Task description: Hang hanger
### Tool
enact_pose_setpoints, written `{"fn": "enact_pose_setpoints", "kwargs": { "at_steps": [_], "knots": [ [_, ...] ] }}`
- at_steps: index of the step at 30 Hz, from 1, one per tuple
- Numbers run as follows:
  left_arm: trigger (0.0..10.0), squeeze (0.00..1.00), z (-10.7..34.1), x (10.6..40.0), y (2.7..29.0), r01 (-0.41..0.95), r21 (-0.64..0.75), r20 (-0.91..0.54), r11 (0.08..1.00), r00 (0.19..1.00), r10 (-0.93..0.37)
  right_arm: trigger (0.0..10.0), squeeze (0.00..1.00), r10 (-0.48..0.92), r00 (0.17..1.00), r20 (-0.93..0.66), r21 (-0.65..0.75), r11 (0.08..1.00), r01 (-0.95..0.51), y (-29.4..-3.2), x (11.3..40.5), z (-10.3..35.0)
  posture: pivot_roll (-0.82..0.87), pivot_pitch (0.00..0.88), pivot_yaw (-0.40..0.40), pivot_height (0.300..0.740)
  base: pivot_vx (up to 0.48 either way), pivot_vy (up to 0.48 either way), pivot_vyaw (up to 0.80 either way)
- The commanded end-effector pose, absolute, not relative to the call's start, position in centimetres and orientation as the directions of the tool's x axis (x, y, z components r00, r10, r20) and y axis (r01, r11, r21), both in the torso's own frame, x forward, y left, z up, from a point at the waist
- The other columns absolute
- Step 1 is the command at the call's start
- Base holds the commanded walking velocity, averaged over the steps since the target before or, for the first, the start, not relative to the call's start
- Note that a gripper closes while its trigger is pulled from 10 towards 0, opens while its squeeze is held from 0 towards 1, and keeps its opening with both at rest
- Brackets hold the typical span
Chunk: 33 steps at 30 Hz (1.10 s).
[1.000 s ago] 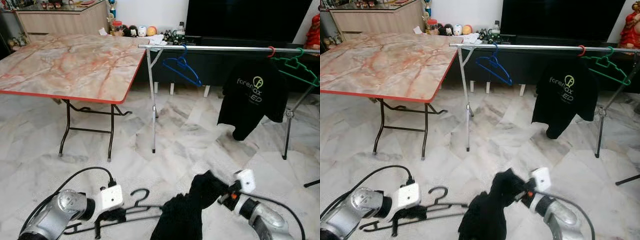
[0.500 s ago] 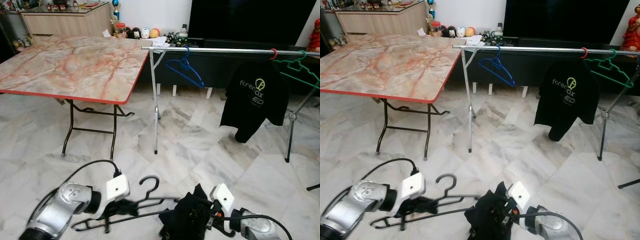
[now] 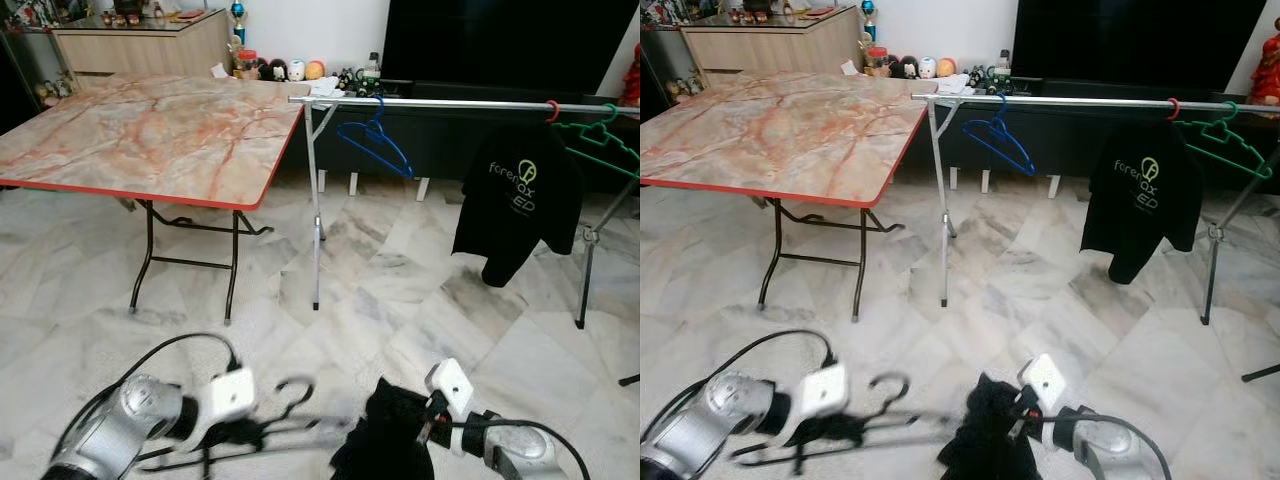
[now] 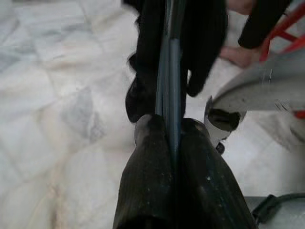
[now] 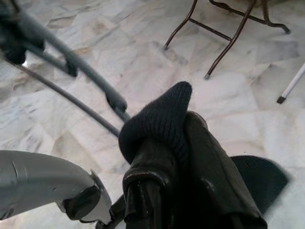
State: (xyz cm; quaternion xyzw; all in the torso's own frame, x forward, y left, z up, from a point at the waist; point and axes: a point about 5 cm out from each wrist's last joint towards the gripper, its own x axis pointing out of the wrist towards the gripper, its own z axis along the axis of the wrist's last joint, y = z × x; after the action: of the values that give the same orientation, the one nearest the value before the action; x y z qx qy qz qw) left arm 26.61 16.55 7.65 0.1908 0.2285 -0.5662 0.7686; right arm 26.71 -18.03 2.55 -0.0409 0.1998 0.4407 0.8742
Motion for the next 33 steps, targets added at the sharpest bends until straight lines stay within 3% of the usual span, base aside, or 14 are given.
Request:
{"fn": "enact_pose_setpoints", "kwargs": {
  "at_steps": [1,6,8,10,14,17,22,24,27,31,32,33],
  "knots": [
    [0.0,0.00,8.6,27.4,17.3,0.935,0.051,-0.515,0.351,0.326,-0.793,0.0,0.00,0.766,0.505,-0.399,0.108,0.586,-0.803,-17.8,26.3,2.3,0.04,0.038,0.021,0.740,0.000,0.000,0.00],
    [0.0,0.00,5.9,26.2,19.5,0.967,0.137,-0.778,0.215,0.239,-0.581,0.0,0.00,0.762,0.512,-0.396,0.103,0.591,-0.800,-17.8,26.4,2.3,0.04,0.043,0.021,0.740,0.000,0.000,0.00],
    [0.0,0.00,4.6,26.2,20.9,0.962,0.196,-0.851,0.190,0.263,-0.454,0.0,0.00,0.755,0.519,-0.400,0.089,0.596,-0.798,-17.8,26.7,2.5,0.04,0.045,0.025,0.740,0.000,0.000,0.00],
    [0.0,0.00,4.3,26.2,21.2,0.959,0.214,-0.864,0.187,0.275,-0.421,0.0,0.00,0.753,0.521,-0.402,0.085,0.597,-0.798,-17.9,26.8,2.5,0.03,0.046,0.025,0.740,0.000,0.000,0.00],
    [0.0,0.00,4.0,27.1,21.8,0.905,0.336,-0.822,0.259,0.416,-0.389,0.0,0.00,0.747,0.528,-0.405,0.080,0.604,-0.793,-18.1,26.9,2.6,0.04,0.052,0.025,0.740,0.000,0.000,0.00],
    [0.0,0.00,4.1,27.5,21.8,0.873,0.371,-0.779,0.318,0.478,-0.405,0.0,0.00,0.744,0.523,-0.416,0.080,0.603,-0.794,-18.1,26.7,2.4,0.04,0.055,0.025,0.740,0.000,0.000,0.00],
    [0.0,0.00,4.3,28.6,22.0,0.765,0.383,-0.667,0.517,0.617,-0.418,0.0,0.00,0.744,0.508,-0.434,0.082,0.594,-0.800,-17.9,26.3,1.9,0.04,0.059,0.025,0.740,0.000,0.000,0.00],
    [0.0,0.00,3.9,29.0,22.9,0.710,0.476,-0.666,0.519,0.677,-0.314,0.0,0.00,0.741,0.510,-0.436,0.082,0.597,-0.798,-17.8,26.2,1.8,0.04,0.058,0.025,0.740,0.000,0.000,0.00],
    [0.0,0.00,2.6,28.6,24.1,0.691,0.516,-0.709,0.507,0.676,-0.201,0.0,0.00,0.742,0.527,-0.415,0.092,0.610,-0.787,-17.7,26.3,1.9,0.04,0.057,0.029,0.740,0.000,0.000,0.00],
    [0.0,0.00,0.4,26.8,26.6,0.595,0.566,-0.720,0.571,0.694,-0.010,0.0,0.00,0.711,0.641,-0.289,0.169,0.697,-0.697,-17.8,27.4,3.1,0.03,0.060,0.034,0.740,0.000,0.000,0.00],
    [8.8,0.00,-0.3,26.0,27.3,0.580,0.575,-0.729,0.577,0.684,0.038,0.0,0.00,0.654,0.714,-0.250,0.154,0.755,-0.637,-18.1,28.0,3.6,0.03,0.060,0.035,0.740,0.000,0.000,0.00],
    [8.8,0.00,-0.7,25.4,27.6,0.570,0.580,-0.733,0.582,0.677,0.068,0.0,0.00,0.609,0.761,-0.224,0.145,0.793,-0.592,-18.3,28.4,3.9,0.03,0.060,0.035,0.740,0.000,0.000,0.00]
  ]
}}
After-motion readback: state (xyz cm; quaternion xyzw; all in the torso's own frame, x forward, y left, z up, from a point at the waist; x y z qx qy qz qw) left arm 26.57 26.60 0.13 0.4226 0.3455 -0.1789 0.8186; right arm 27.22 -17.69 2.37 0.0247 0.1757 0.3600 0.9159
